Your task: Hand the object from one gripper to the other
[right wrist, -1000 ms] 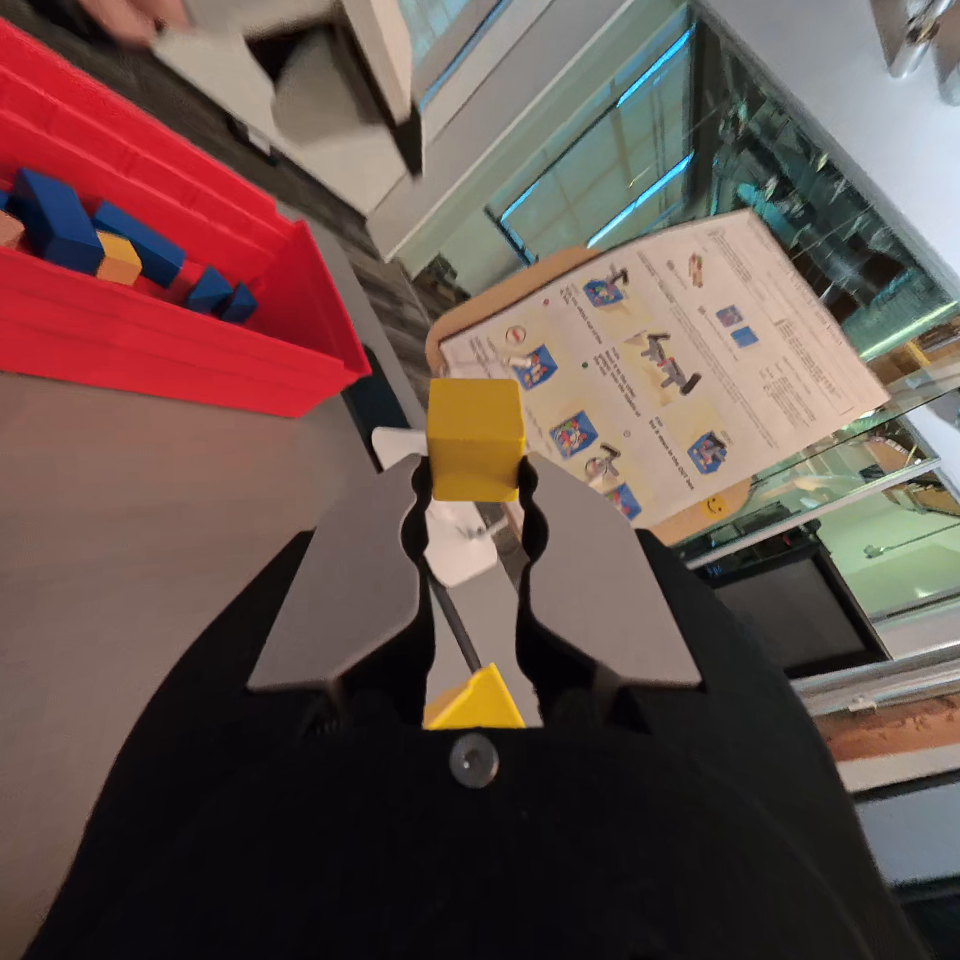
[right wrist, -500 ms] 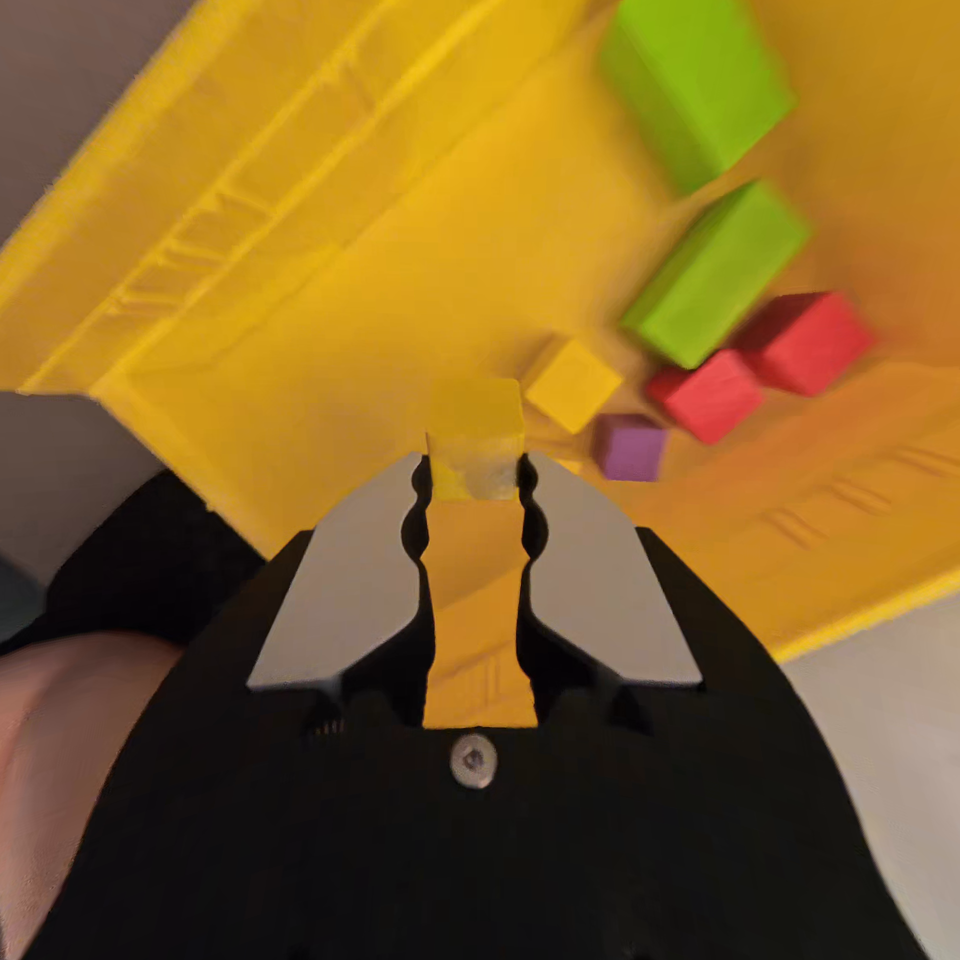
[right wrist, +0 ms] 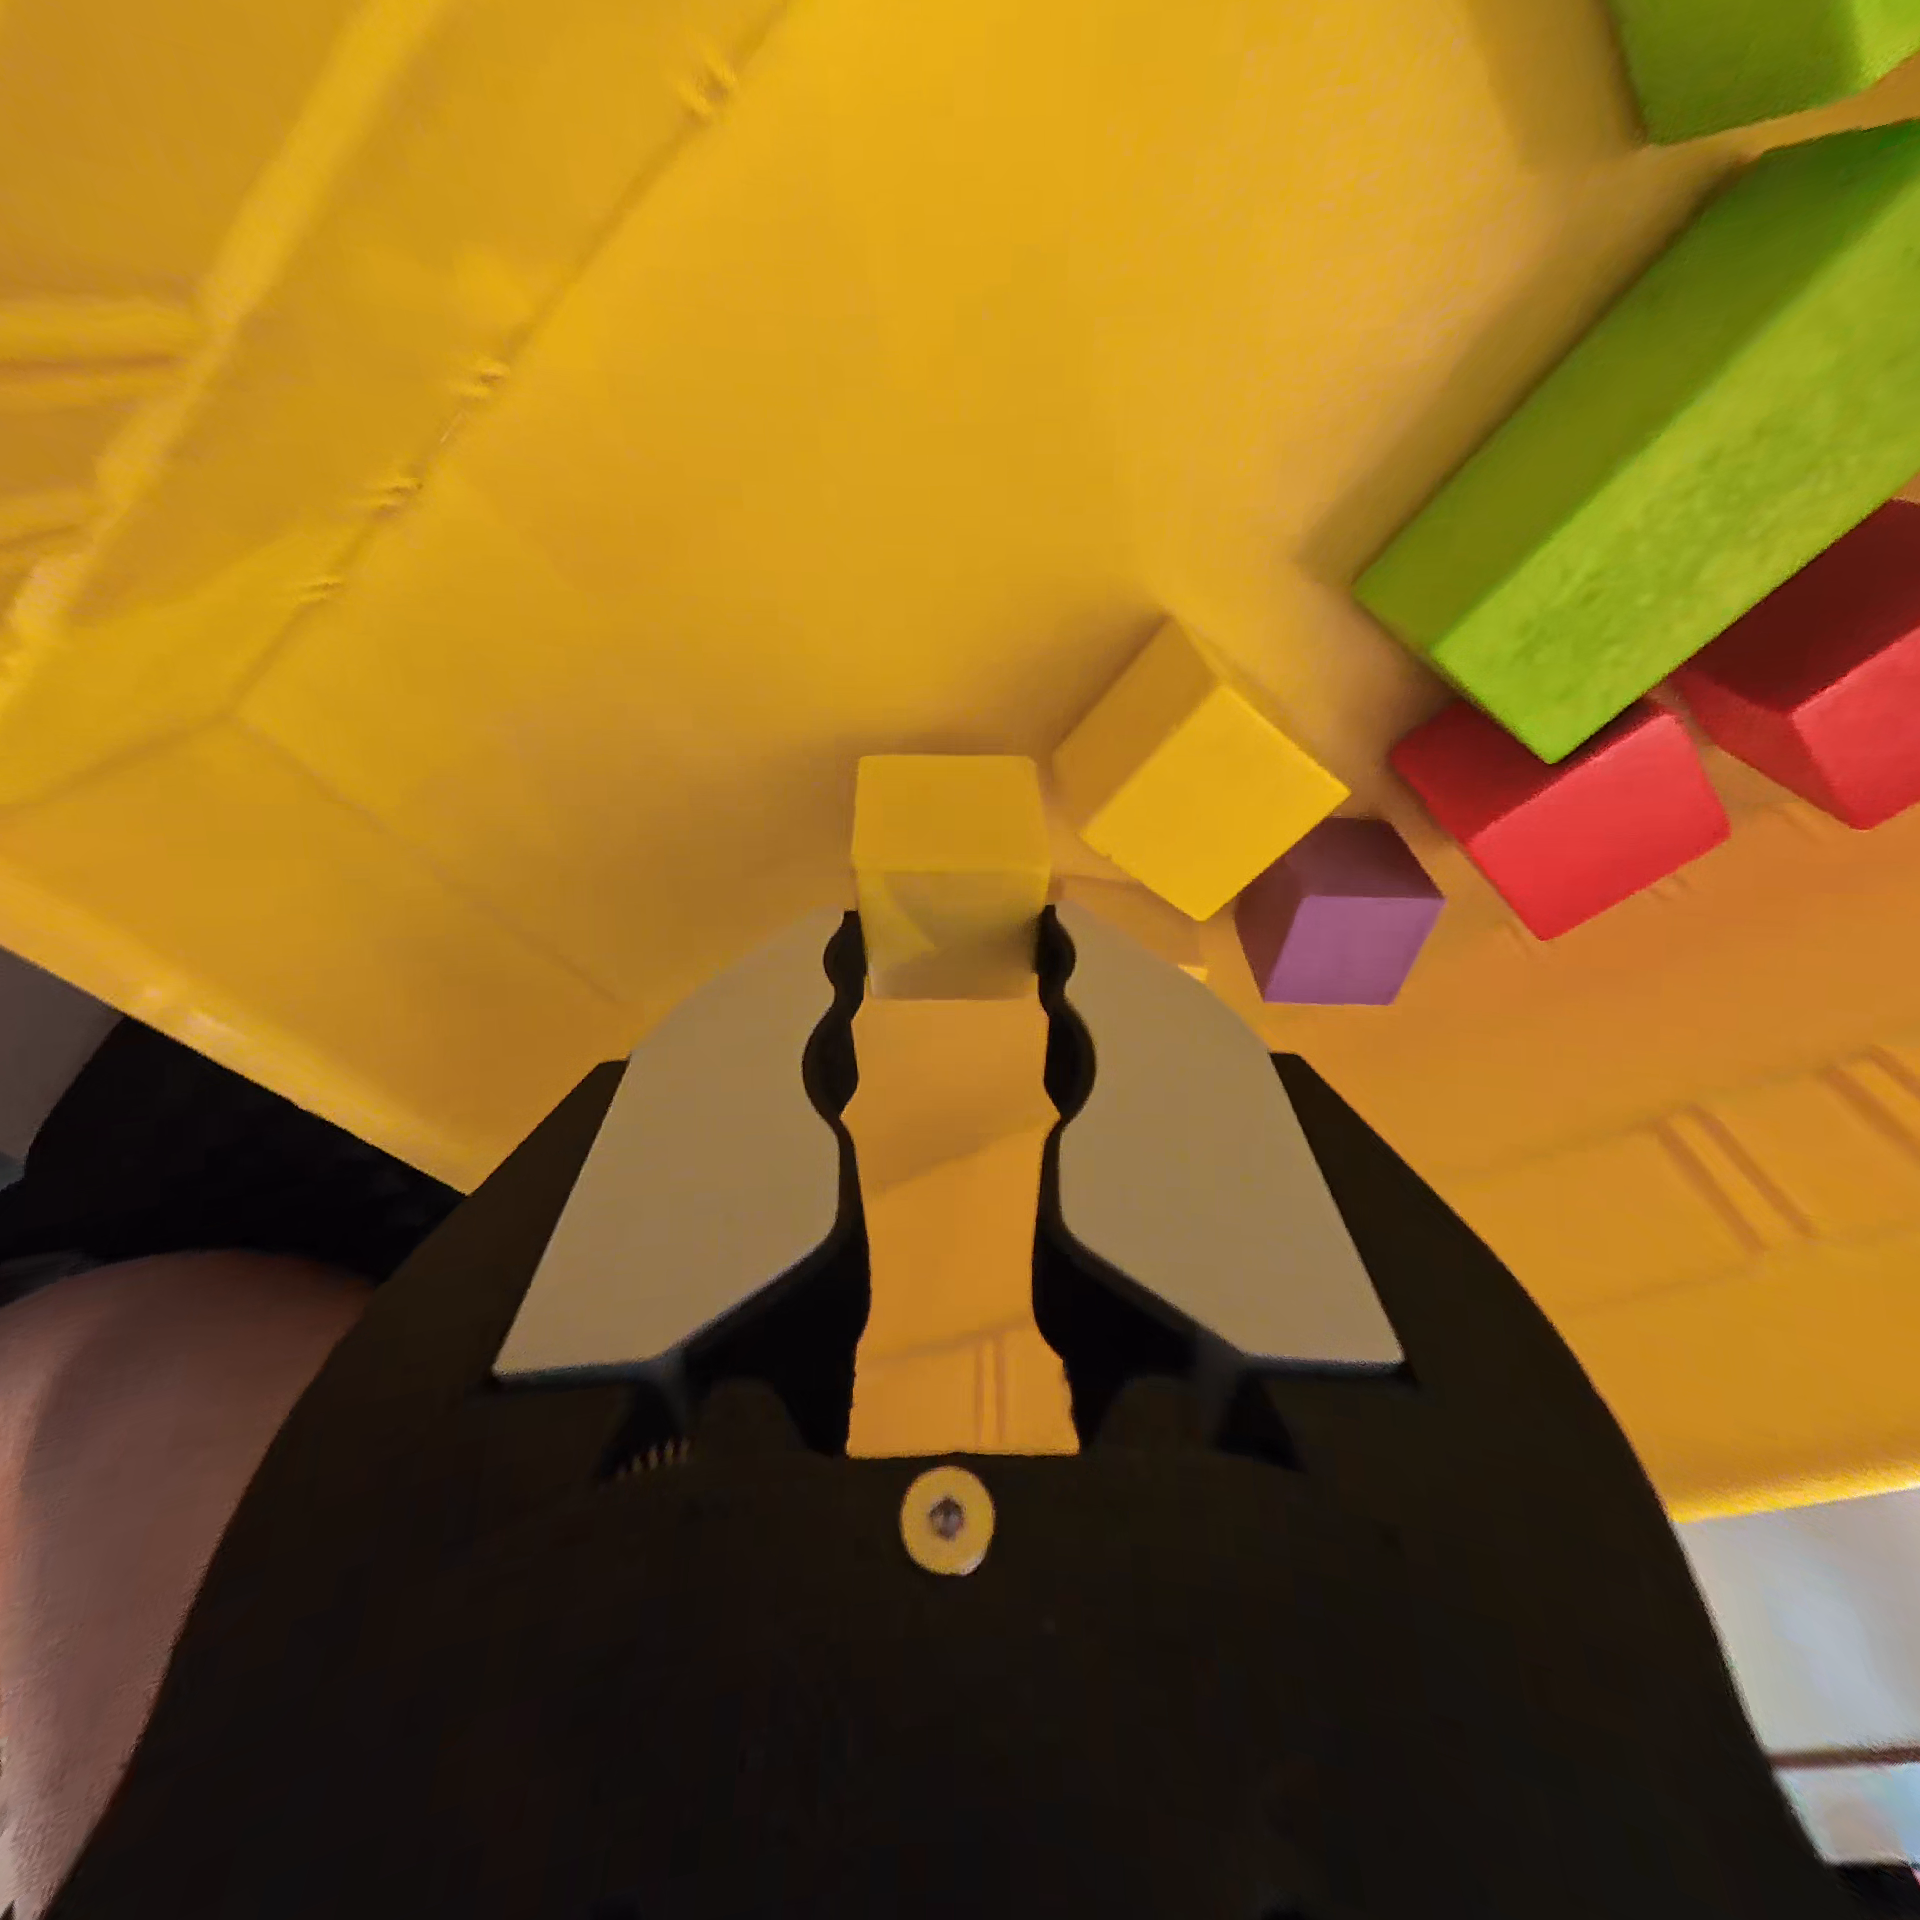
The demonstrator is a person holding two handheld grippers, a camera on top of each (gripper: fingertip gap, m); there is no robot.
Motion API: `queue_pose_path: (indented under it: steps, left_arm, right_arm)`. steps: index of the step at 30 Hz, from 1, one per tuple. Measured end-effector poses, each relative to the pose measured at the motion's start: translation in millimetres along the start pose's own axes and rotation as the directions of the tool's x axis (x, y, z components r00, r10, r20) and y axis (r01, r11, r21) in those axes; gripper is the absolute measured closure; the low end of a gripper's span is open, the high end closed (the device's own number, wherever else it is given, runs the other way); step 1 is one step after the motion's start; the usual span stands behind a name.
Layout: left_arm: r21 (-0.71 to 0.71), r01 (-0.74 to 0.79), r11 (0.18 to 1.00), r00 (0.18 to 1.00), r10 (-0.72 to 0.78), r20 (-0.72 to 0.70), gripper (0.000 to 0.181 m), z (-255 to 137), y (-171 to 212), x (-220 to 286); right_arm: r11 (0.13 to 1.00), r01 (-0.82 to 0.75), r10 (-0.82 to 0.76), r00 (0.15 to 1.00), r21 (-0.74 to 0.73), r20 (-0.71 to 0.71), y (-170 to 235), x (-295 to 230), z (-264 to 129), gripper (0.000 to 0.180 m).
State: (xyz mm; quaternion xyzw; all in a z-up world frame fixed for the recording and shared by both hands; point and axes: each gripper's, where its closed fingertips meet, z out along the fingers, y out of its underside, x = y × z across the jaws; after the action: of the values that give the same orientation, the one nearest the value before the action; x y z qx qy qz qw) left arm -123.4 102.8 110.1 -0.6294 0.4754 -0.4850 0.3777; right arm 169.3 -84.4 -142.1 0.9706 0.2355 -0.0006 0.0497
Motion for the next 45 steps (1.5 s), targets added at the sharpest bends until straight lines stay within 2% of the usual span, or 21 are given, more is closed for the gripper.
queue_pose_path:
  steps: [7, 11, 17, 22, 26, 28, 35, 41, 45]
  left_arm:
    - [0.014, -0.003, 1.000, 0.998, 0.002, 0.060, 0.145, -20, -4, -14]
    - [-0.046, -0.003, 0.999, 0.968, 0.014, 0.251, 0.145, -41, 6, -53]
    - [-0.323, 0.141, 0.936, 0.895, 0.019, 0.446, 0.145, -57, 65, -106]
    - [-0.481, 0.312, 0.819, 0.751, 0.097, 0.653, 0.145, -68, 119, -171]
    - [-0.459, 0.356, 0.814, 0.720, 0.074, 0.690, 0.146, -54, 143, -213]
    - [-0.486, 0.335, 0.807, 0.725, 0.109, 0.680, 0.142, -47, 156, -228]
    - [-0.560, 0.362, 0.745, 0.720, 0.157, 0.676, 0.124, -39, 195, -255]
    - [-0.577, 0.404, 0.710, 0.689, 0.179, 0.703, 0.130, -45, 209, -265]
    - [-0.553, 0.419, 0.720, 0.685, 0.149, 0.713, 0.136, -46, 209, -265]
  right_arm:
    - [0.998, -0.039, 0.039, 0.999, -0.050, -0.013, 2, 5, 7, 0.146]
    - [0.998, -0.046, 0.046, 0.999, -0.039, -0.011, 1, 4, 7, 0.146]
    - [0.998, -0.066, 0.066, 0.997, 0.012, -0.047, -2, 7, -6, 0.143]
    - [0.991, -0.096, 0.108, 0.986, 0.093, -0.129, 6, 13, -33, 0.141]
    - [0.978, -0.100, 0.137, 0.971, 0.184, -0.198, 9, 16, -57, 0.141]
    - [0.976, -0.083, 0.127, 0.968, 0.202, -0.215, 8, 15, -63, 0.141]
    - [0.982, -0.062, 0.102, 0.969, 0.180, -0.224, 5, 12, -61, 0.141]
    - [0.983, -0.057, 0.095, 0.970, 0.172, -0.222, 5, 11, -60, 0.141]
    - [0.984, -0.051, 0.088, 0.971, 0.168, -0.222, 4, 10, -59, 0.141]
